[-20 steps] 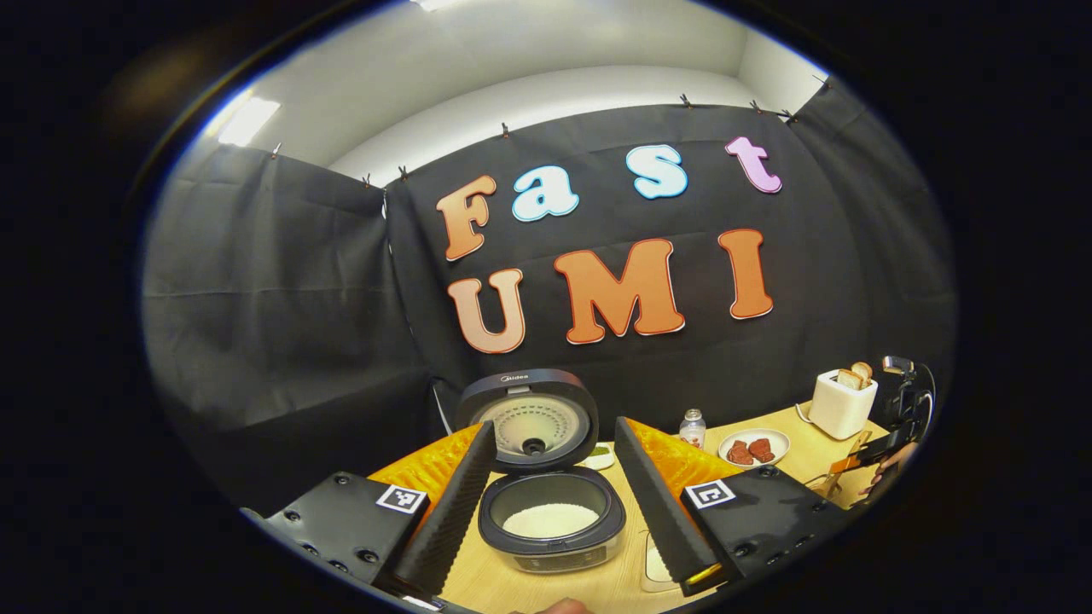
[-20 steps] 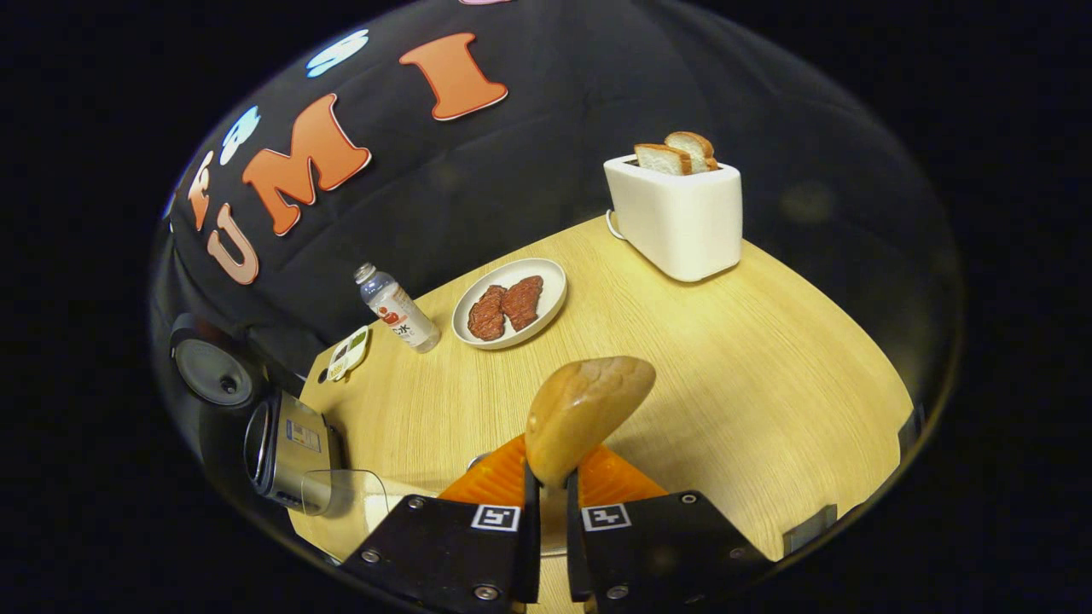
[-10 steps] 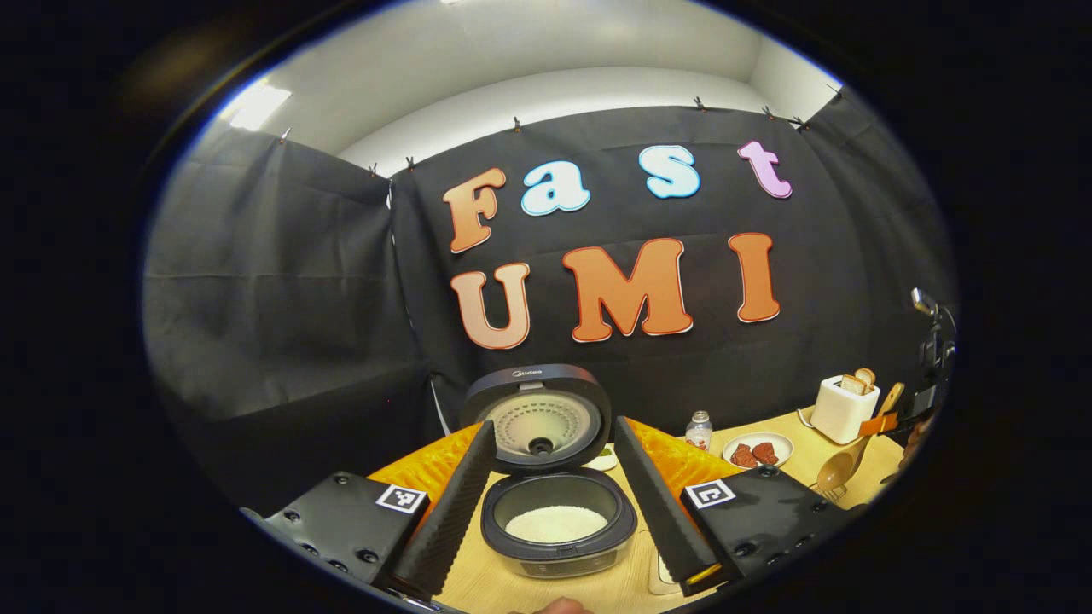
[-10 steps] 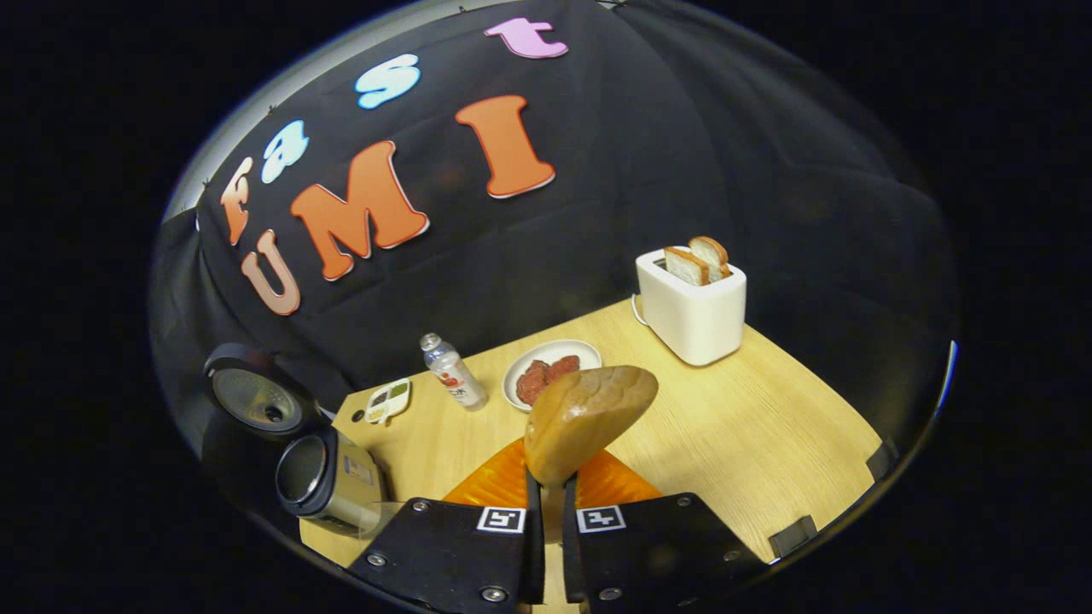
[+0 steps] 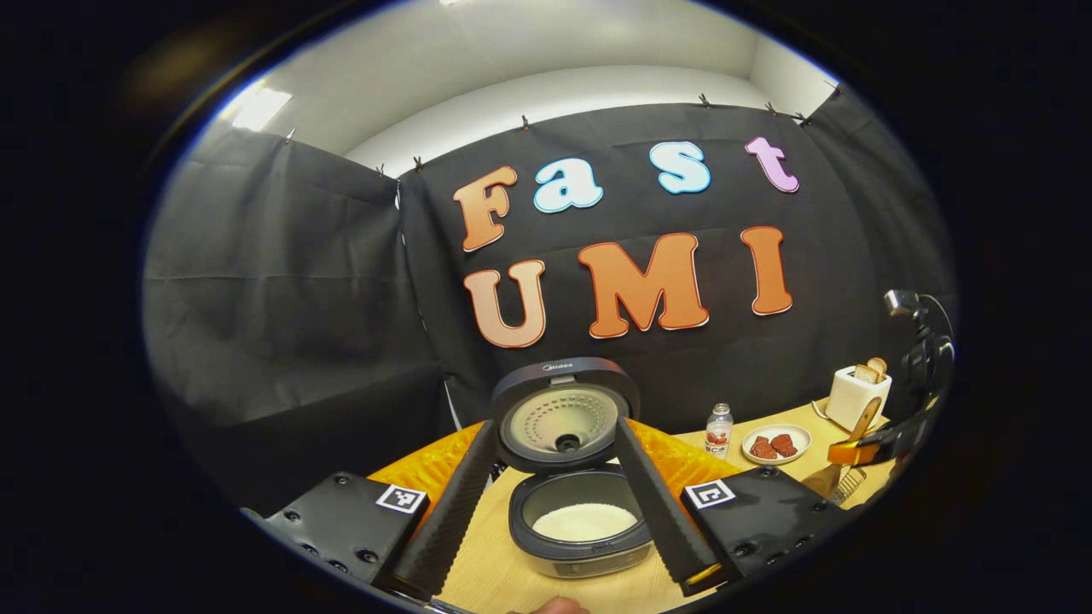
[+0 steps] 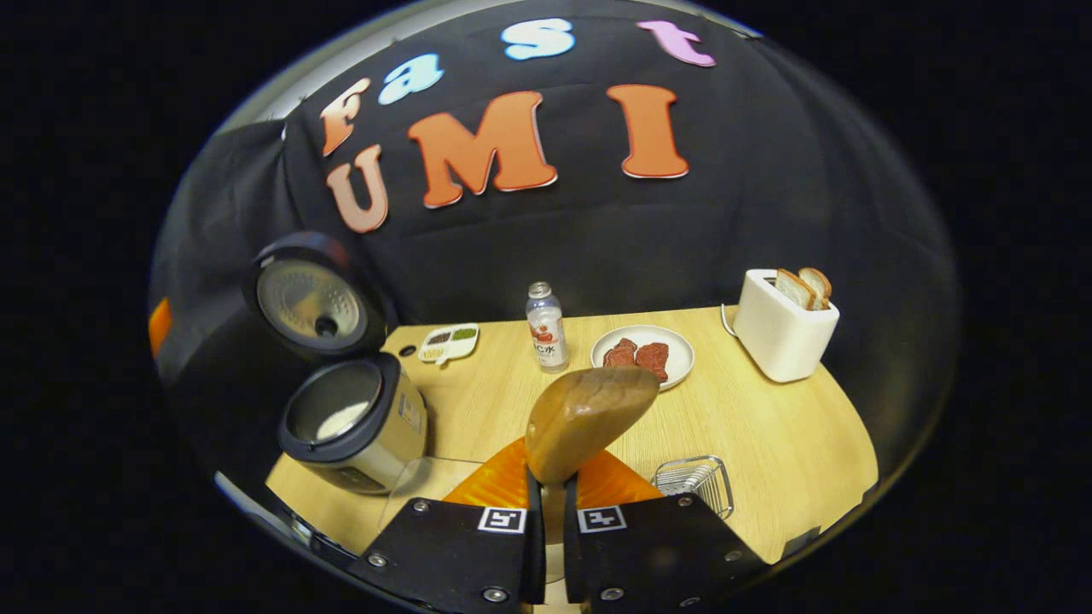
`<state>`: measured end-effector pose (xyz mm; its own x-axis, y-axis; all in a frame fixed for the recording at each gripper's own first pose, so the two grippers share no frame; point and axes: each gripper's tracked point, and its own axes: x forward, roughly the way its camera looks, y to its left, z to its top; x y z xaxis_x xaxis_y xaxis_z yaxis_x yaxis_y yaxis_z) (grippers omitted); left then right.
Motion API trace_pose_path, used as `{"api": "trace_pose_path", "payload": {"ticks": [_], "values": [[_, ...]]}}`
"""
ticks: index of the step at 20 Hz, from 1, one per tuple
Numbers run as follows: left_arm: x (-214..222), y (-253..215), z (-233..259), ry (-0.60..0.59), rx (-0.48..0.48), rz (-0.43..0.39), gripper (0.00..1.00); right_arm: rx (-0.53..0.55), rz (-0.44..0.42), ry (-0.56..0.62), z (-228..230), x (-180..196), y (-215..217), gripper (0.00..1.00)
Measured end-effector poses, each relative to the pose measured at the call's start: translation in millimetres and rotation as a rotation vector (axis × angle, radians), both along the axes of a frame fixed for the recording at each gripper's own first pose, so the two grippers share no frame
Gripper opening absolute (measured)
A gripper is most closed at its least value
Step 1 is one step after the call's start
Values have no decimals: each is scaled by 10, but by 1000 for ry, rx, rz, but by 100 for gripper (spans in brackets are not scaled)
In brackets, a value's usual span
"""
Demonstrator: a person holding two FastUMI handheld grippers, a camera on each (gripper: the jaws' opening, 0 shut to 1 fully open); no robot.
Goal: Close the left gripper, press the button to open the rice cooker; take a wooden spoon from the chopstick holder with the right hand, scoop a spoonful of rice and pour it into the rice cooker, then put the wooden spoon back into the chopstick holder.
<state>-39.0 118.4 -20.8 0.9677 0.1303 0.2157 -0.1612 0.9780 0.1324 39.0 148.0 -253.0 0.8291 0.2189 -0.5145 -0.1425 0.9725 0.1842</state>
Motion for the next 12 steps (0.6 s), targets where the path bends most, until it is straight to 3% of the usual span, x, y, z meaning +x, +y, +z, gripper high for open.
{"api": "trace_pose_path", "payload": {"ticks": [6,10,12], "values": [[-86,255,-116,26,-2,59,95,-297,84,-21,-536,22,300,8],[-142,433,-194,48,-5,103,95,-360,79,-52,-814,-37,373,8],[-130,481,-235,64,0,116,95,-384,70,-123,-799,-25,422,6]]}}
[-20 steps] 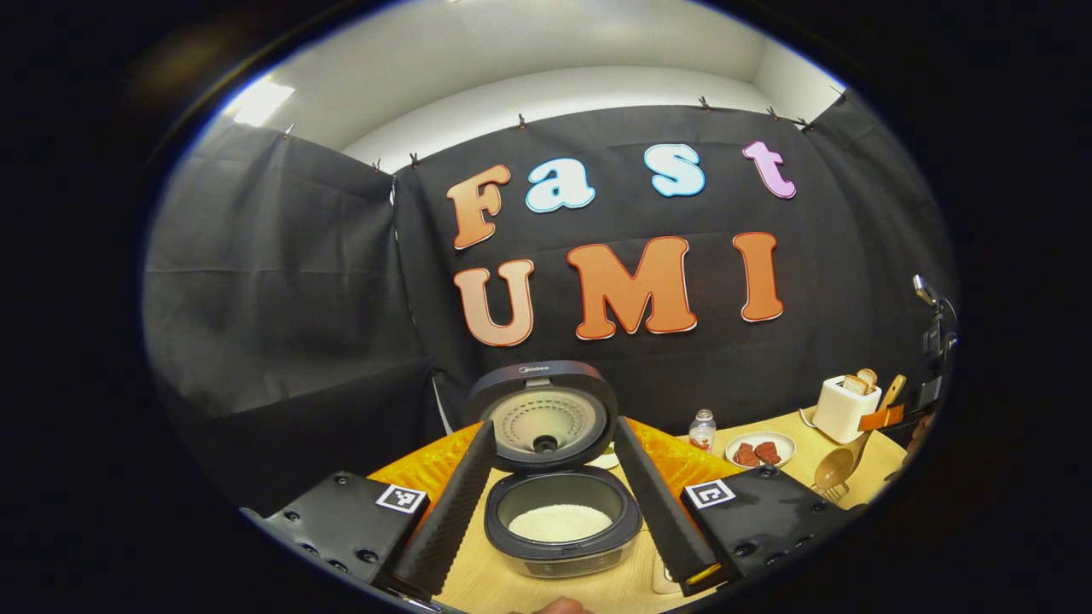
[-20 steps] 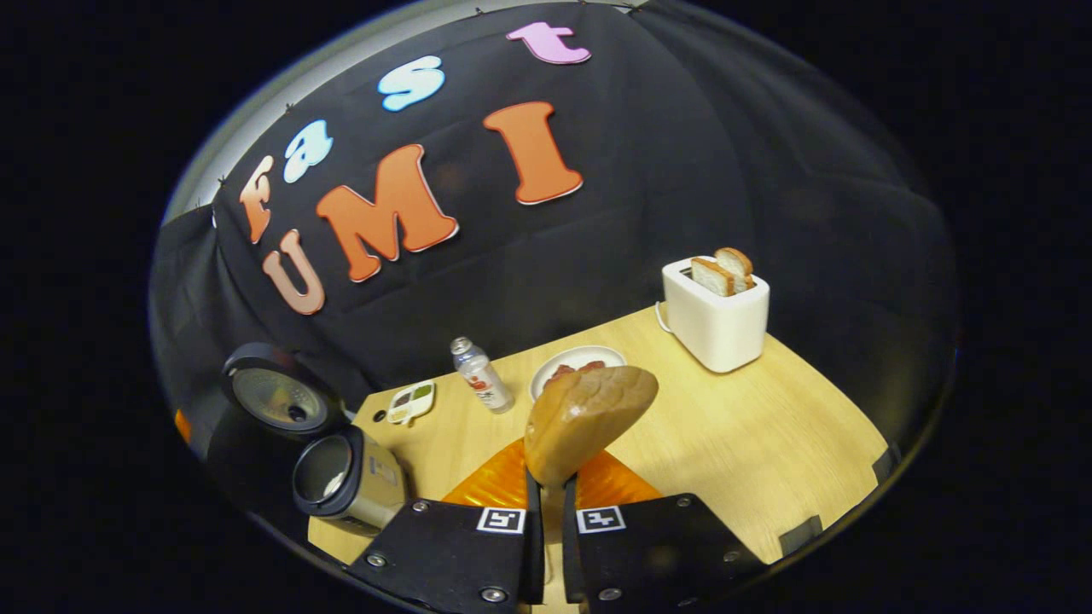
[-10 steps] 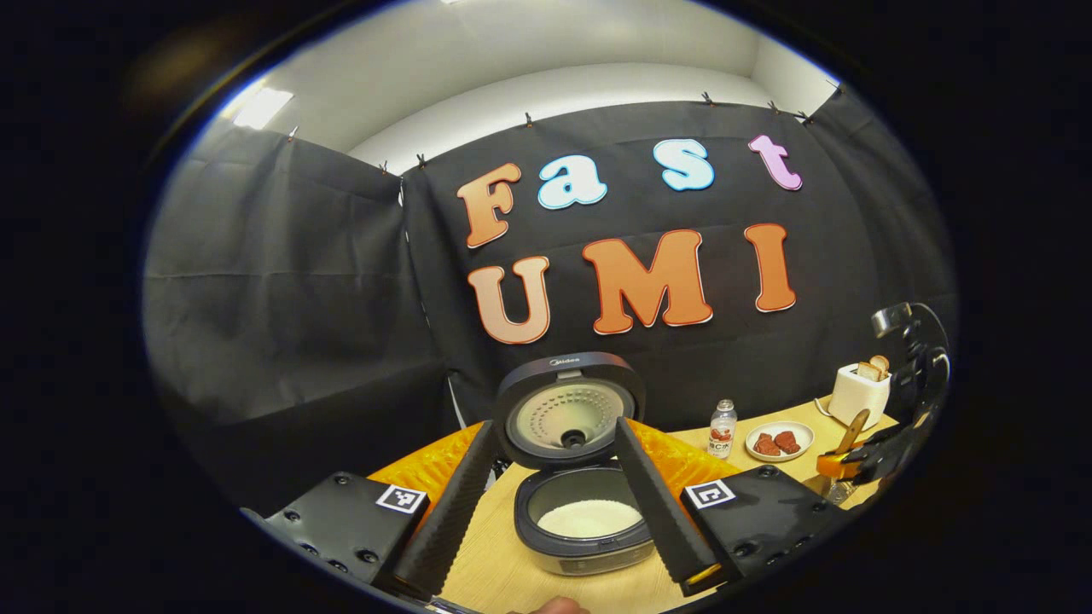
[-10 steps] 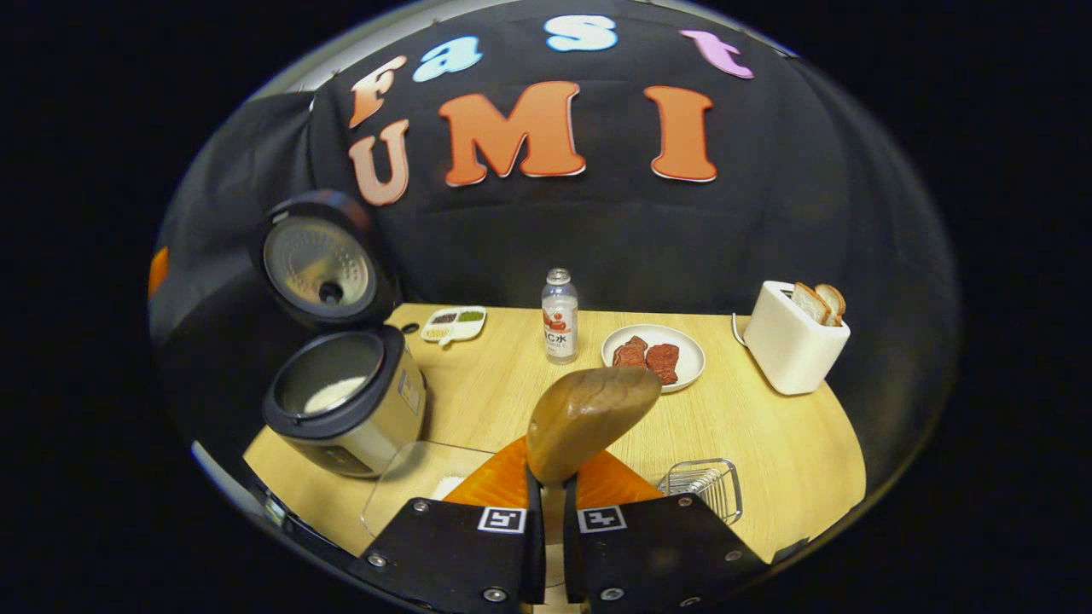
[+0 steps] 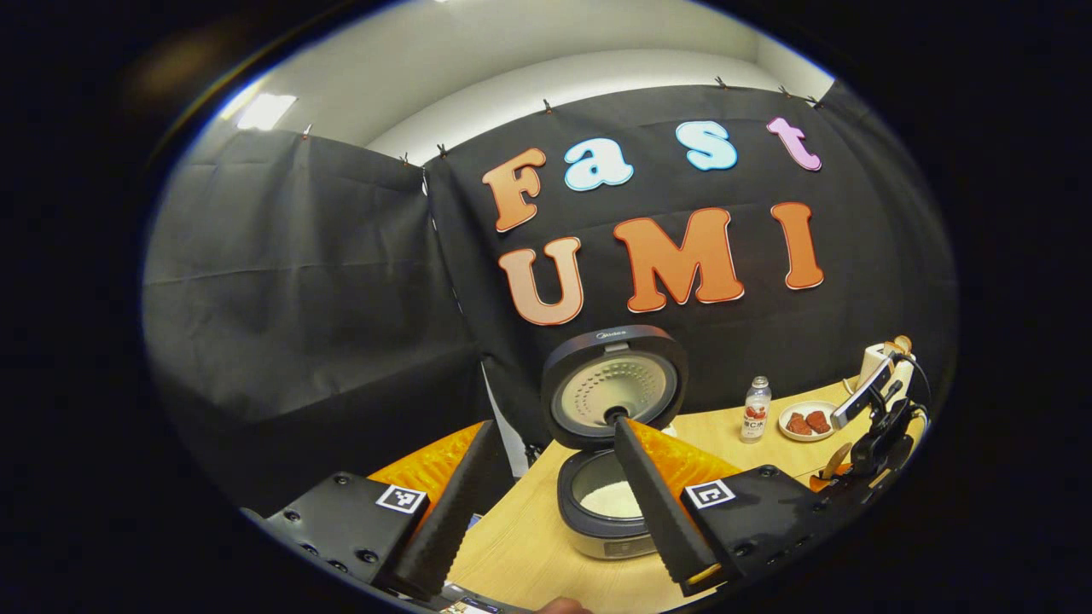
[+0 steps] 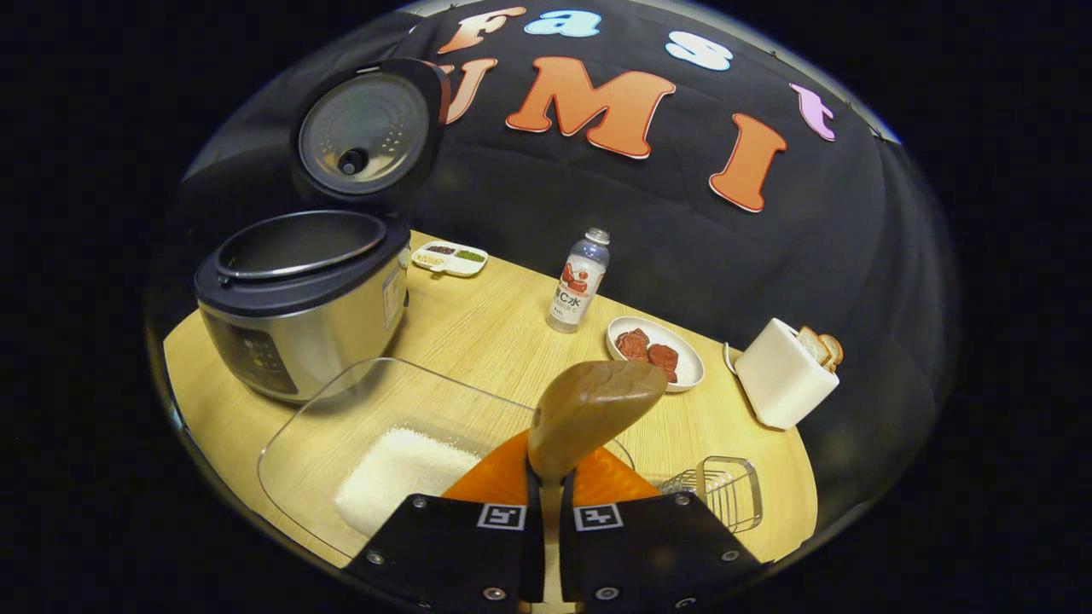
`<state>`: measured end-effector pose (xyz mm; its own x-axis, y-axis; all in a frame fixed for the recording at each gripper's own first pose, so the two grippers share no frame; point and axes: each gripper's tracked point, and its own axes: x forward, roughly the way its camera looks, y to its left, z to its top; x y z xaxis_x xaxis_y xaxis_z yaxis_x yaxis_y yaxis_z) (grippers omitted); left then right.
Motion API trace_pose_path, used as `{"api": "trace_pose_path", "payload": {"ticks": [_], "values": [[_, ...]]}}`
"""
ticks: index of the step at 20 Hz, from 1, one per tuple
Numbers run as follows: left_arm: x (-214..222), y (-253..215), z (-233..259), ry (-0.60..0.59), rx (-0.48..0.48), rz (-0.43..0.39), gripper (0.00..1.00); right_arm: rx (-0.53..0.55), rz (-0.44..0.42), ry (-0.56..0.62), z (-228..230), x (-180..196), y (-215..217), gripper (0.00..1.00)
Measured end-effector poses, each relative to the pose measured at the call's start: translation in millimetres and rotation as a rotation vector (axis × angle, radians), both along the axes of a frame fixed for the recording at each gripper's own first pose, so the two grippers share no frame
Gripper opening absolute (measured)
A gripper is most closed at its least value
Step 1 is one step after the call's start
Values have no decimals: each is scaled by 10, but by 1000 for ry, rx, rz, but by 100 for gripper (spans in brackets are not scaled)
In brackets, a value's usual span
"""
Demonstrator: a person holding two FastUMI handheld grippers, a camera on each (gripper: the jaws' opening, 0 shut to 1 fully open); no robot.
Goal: Close the left gripper, press the button to open the rice cooker; take a wooden spoon from the chopstick holder with the right hand, scoop a spoonful of rice and pour it into the rice cooker, then put the wooden spoon back into the chopstick holder.
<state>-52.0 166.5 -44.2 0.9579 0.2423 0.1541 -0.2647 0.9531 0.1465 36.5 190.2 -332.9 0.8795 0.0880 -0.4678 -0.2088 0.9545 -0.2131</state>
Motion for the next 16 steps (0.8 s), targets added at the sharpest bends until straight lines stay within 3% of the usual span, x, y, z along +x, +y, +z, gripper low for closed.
{"api": "trace_pose_path", "payload": {"ticks": [5,8,13,16], "values": [[35,26,-60,32,20,-2,94,25,-27,-37,-23,-112,112,6],[70,7,-70,44,38,-13,95,203,-49,-21,23,-168,330,6],[105,94,-112,74,44,-22,94,504,-15,67,68,-328,830,6],[146,131,-122,84,52,-28,95,632,-84,140,26,-339,853,7]]}}
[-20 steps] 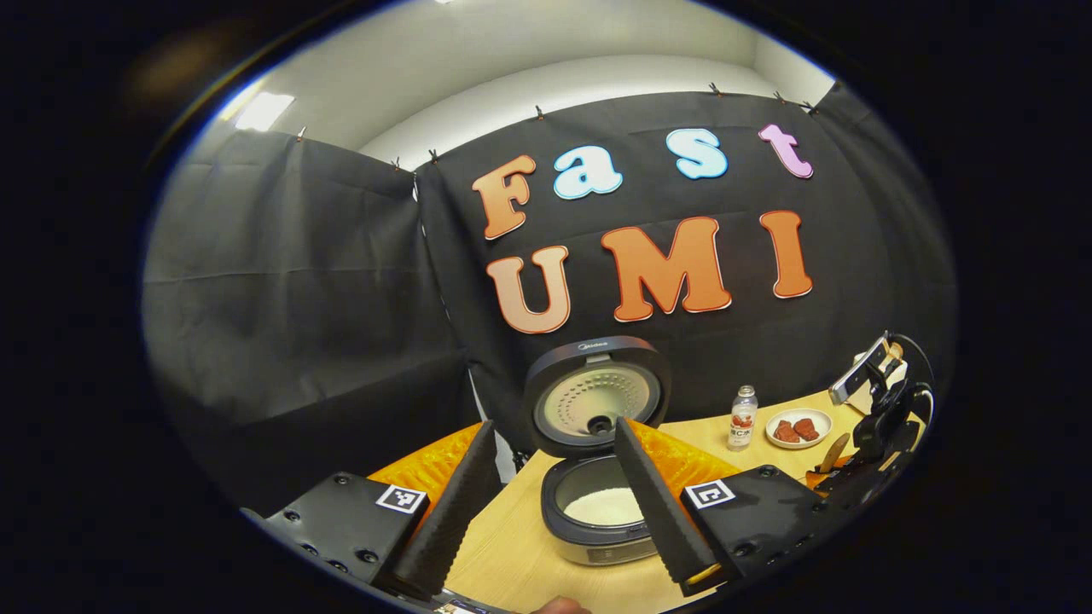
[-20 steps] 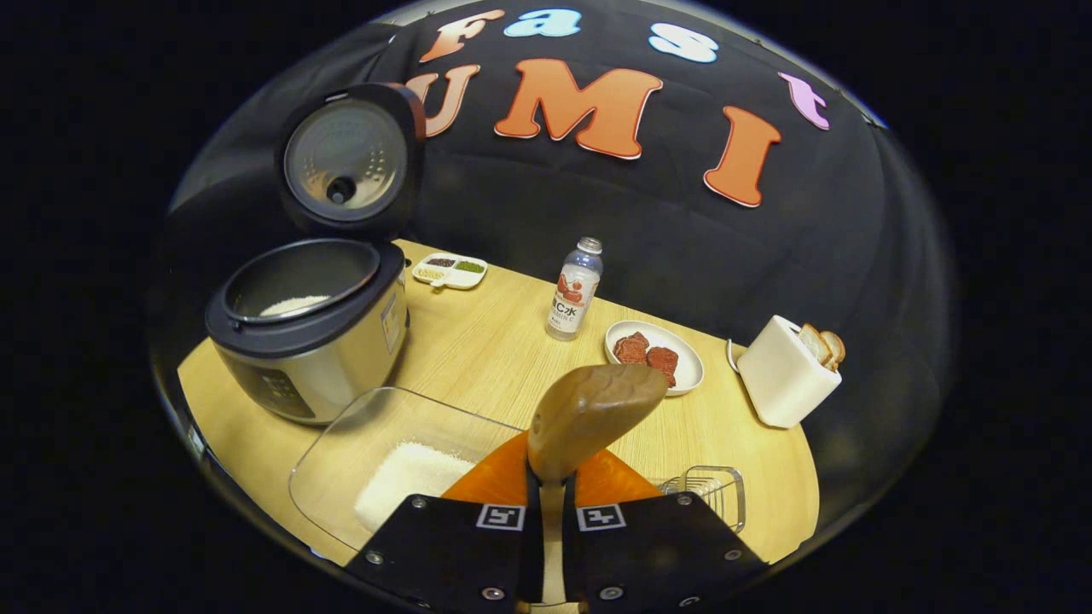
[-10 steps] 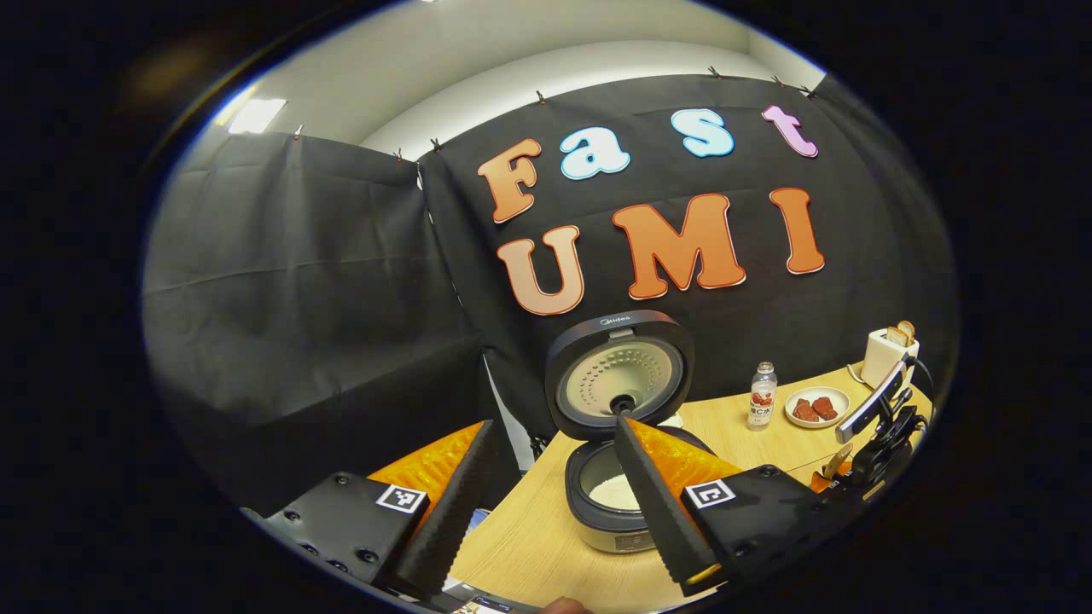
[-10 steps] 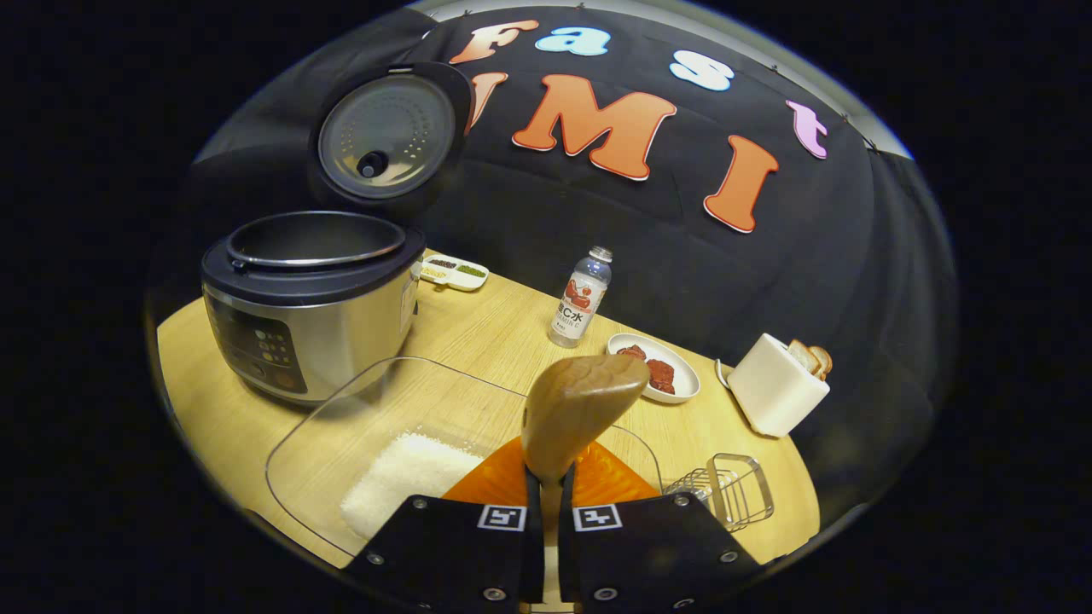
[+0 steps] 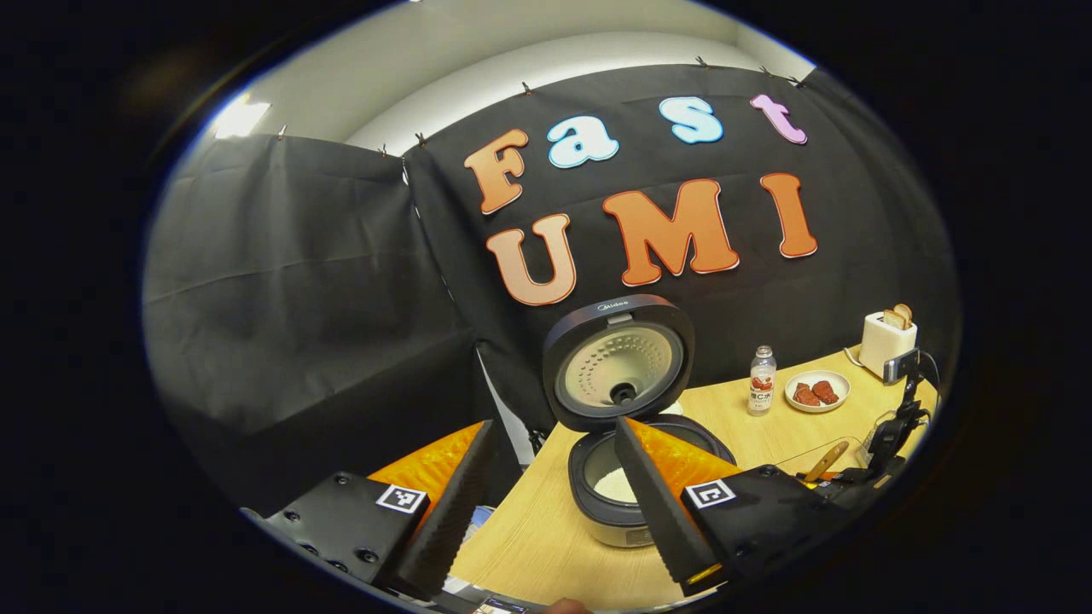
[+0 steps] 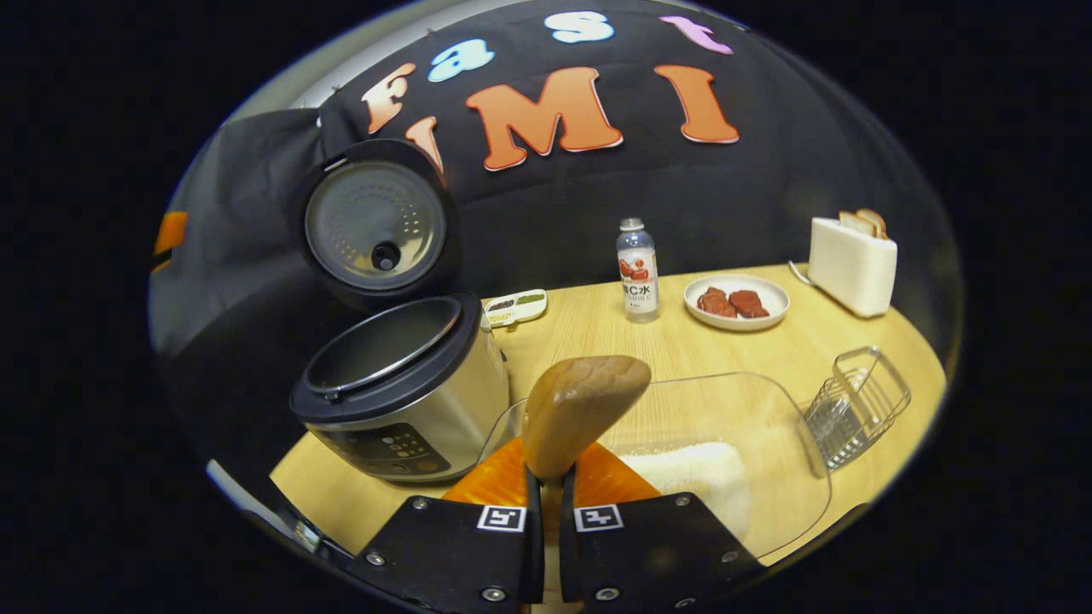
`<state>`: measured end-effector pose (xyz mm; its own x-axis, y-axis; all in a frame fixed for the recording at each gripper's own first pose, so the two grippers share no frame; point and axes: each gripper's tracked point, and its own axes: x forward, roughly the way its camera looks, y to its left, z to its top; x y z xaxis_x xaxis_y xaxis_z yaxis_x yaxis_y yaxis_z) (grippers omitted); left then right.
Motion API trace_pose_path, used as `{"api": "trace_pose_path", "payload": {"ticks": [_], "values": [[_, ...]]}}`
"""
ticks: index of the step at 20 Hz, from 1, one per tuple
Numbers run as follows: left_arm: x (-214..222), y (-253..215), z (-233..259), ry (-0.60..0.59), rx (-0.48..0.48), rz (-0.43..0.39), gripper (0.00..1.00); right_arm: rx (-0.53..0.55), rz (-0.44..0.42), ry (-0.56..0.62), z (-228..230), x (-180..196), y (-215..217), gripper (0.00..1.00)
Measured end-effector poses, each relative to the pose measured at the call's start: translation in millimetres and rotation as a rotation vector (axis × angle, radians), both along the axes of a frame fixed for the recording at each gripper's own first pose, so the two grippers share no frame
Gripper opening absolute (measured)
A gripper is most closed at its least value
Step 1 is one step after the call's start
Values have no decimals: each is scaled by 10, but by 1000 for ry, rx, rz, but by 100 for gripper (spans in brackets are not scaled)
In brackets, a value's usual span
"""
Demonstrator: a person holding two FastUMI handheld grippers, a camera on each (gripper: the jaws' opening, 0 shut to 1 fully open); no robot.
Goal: Close the left gripper, press the button to open the rice cooker; take a wooden spoon from the chopstick holder with the right hand, scoop a spoonful of rice and pour it into the rice cooker, then put the wooden spoon back into the chopstick holder.
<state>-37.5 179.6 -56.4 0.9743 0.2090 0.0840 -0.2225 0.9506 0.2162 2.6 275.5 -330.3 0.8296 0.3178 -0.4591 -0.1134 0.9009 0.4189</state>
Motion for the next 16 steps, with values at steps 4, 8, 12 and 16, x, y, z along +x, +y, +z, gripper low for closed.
{"api": "trace_pose_path", "payload": {"ticks": [4,8,12,16], "values": [[52,-27,-40,17,2,-27,87,290,-87,199,-159,1,-65,7],[95,-109,-36,24,11,-61,87,567,-160,292,-179,60,-192,7],[140,-194,-62,32,-6,-87,87,671,-199,297,-116,88,-430,7],[144,-258,-60,14,-36,-105,87,826,-244,296,128,166,-703,6]]}}
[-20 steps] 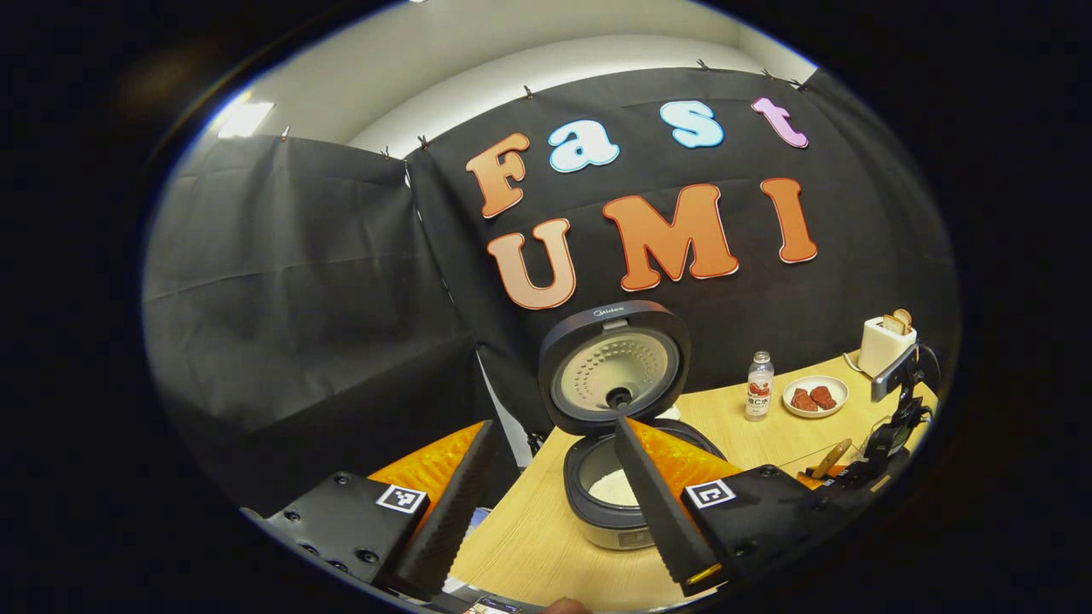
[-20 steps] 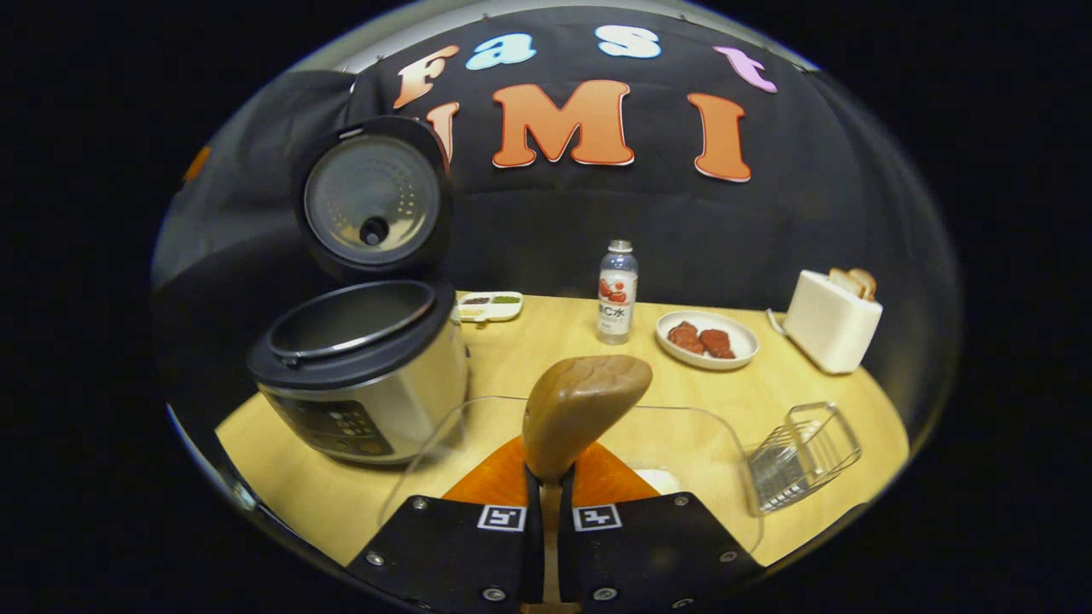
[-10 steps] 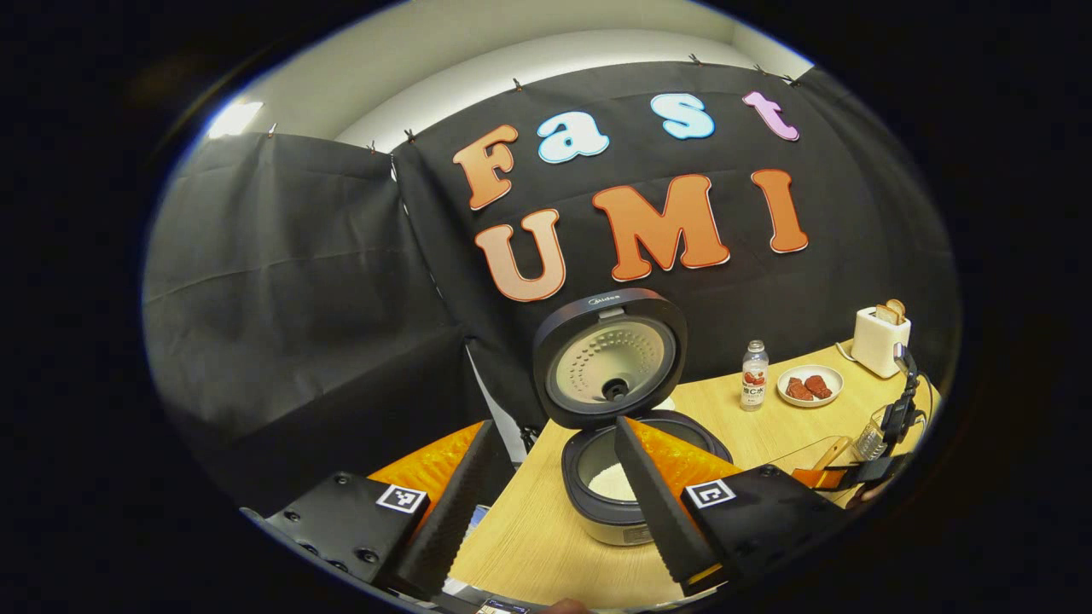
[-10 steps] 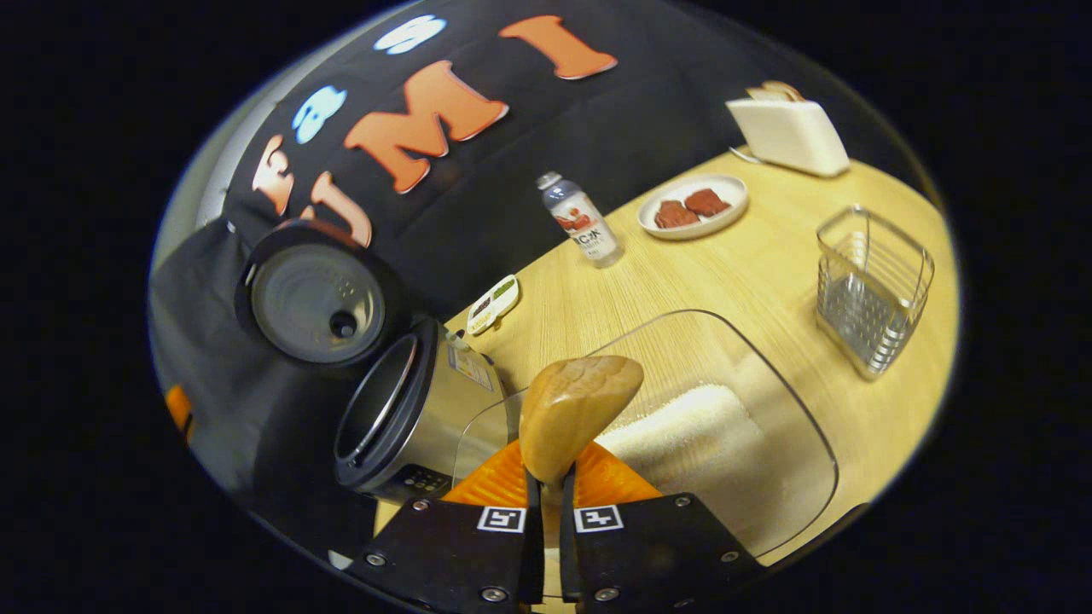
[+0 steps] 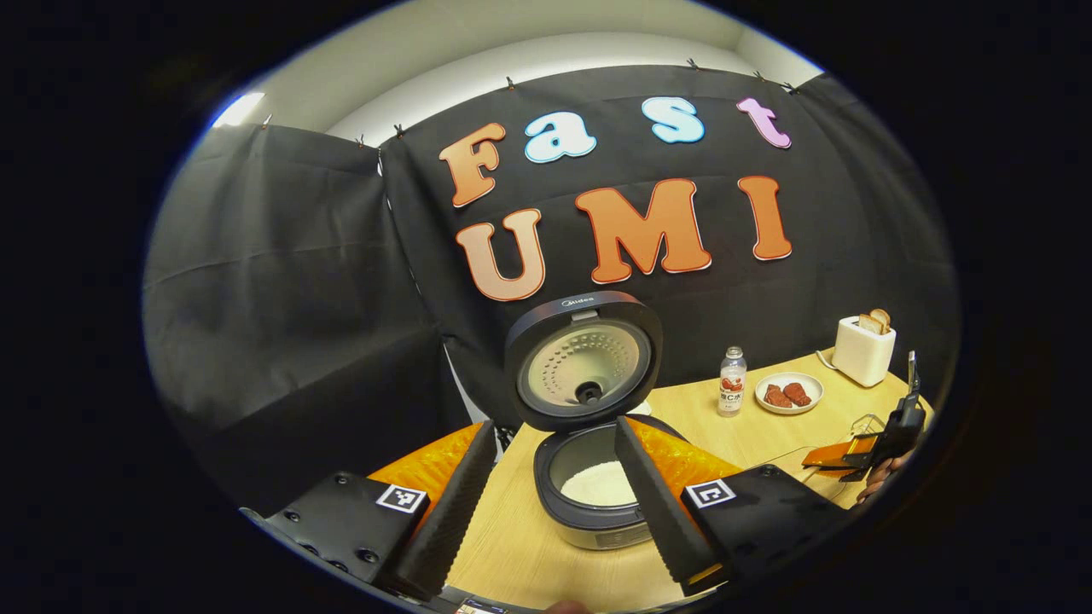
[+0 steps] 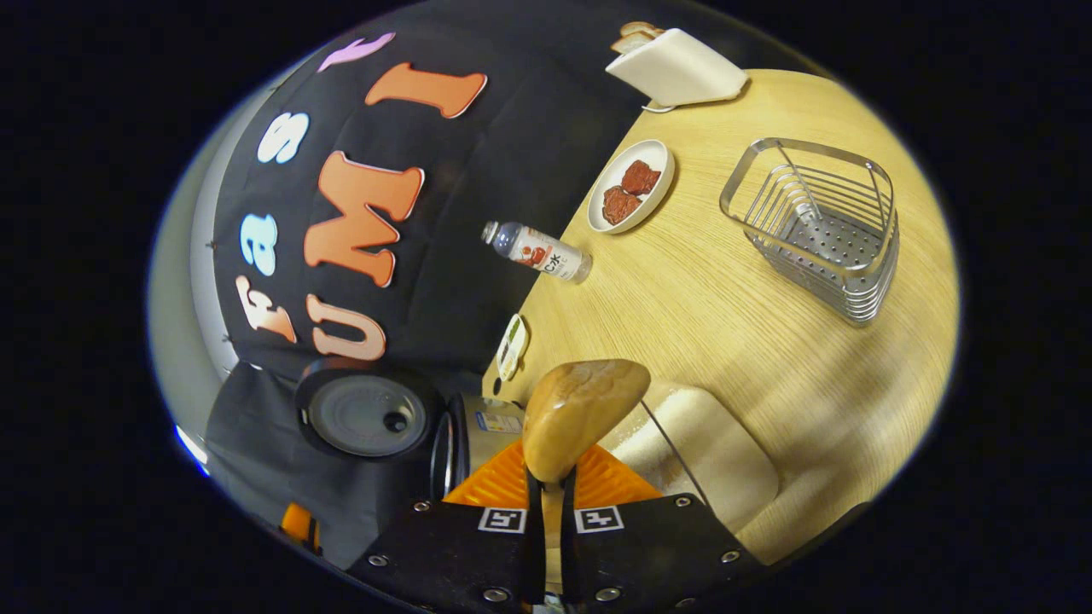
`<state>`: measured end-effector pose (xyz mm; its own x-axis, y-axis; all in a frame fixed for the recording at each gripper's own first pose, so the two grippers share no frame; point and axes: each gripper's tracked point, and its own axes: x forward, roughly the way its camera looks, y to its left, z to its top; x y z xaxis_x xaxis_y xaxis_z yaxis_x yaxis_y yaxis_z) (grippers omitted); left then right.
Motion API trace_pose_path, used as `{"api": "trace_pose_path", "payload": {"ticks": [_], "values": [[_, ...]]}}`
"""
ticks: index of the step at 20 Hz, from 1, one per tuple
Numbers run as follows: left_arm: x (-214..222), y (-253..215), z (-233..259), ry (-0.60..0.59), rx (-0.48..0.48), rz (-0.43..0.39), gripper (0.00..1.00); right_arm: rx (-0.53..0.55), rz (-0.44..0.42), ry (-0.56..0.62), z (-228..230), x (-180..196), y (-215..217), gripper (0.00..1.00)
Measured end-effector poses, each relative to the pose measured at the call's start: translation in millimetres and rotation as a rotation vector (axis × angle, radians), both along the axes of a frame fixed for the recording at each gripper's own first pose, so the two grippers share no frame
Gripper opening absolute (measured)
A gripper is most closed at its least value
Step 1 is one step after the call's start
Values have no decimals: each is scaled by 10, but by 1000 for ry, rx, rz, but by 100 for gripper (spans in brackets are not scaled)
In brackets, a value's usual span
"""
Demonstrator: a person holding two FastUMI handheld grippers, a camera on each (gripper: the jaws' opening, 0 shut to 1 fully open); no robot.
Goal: Close the left gripper, press the button to open the rice cooker; take a wooden spoon from the chopstick holder with the right hand, scoop a spoonful of rice and pour it into the rice cooker, then put the wooden spoon back into the chopstick holder.
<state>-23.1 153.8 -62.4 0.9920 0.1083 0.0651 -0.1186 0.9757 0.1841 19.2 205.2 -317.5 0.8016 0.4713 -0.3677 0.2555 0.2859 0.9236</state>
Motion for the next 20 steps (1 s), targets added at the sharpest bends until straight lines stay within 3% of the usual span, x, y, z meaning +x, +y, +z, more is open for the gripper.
{"api": "trace_pose_path", "payload": {"ticks": [1,2,8,11,16,20], "values": [[4,-3,2,-6,-6,0,87,48,-21,-3,92,37,-52,6],[-2,-14,14,-16,-14,-2,95,92,-35,-11,195,60,-102,6],[-88,61,104,-101,-45,10,95,293,-58,-40,754,344,-77,6],[-194,208,186,-164,-31,53,95,261,-16,-92,1047,534,117,6],[-218,201,140,-171,-27,85,95,226,81,-205,1631,889,646,6],[-229,261,57,-164,-31,97,94,99,158,-267,1777,1076,1052,6]]}}
